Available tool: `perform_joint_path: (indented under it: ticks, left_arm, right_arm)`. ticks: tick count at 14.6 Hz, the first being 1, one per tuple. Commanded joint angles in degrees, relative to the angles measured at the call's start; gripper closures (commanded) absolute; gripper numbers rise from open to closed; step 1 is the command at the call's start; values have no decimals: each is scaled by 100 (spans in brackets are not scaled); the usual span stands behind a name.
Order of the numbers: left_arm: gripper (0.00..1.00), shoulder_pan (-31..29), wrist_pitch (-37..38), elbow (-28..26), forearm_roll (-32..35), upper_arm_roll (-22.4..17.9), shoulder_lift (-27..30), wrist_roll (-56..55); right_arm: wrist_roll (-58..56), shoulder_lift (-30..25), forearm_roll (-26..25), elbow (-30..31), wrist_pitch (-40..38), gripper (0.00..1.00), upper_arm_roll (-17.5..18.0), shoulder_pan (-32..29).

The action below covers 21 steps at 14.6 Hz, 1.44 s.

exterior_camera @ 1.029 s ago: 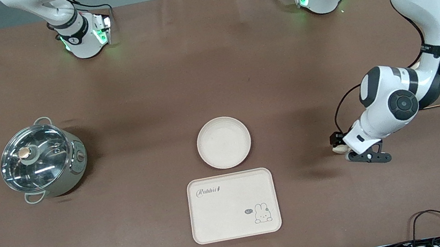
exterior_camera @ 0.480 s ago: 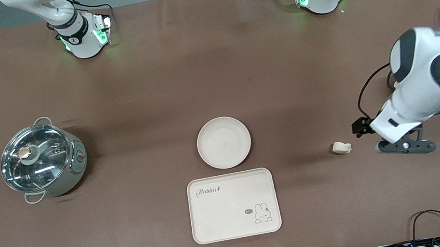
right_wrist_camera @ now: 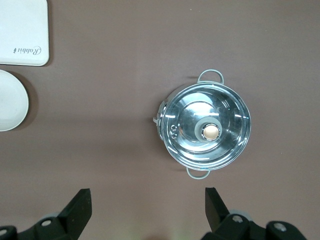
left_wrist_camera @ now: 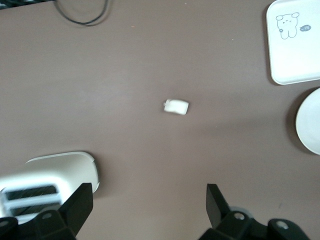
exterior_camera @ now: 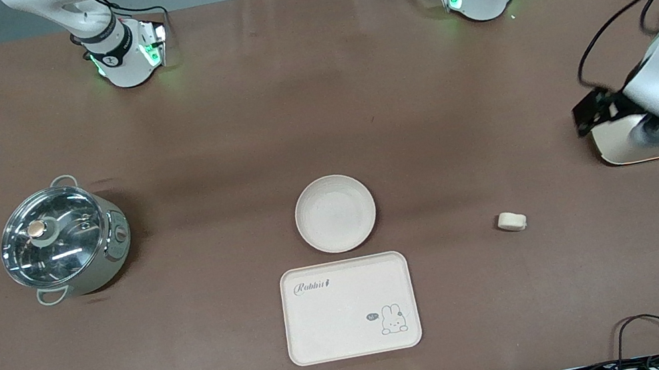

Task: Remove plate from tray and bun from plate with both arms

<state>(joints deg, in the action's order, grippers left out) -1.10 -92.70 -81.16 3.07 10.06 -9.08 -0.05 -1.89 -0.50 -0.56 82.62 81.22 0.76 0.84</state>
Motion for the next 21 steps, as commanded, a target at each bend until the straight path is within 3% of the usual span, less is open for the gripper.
perform_joint_path:
  ticks: [1,7,12,21]
  left_arm:
    - [0,716,112,-487,-271,-1031,704,172]
    - [0,585,112,-980,-263,-1015,1189,242]
    - [0,567,252,-506,-192,-1033,926,207]
    - [0,585,331,-436,-166,-1033,935,163]
  right_arm:
    - [57,-82,-85,8,-45,0,99,-154]
    - [58,-126,-93,17,-71,0,91,-102]
    - [75,-126,-76,34,-98,0,108,-163]
    - [66,-126,-76,52,-97,0,161,-242]
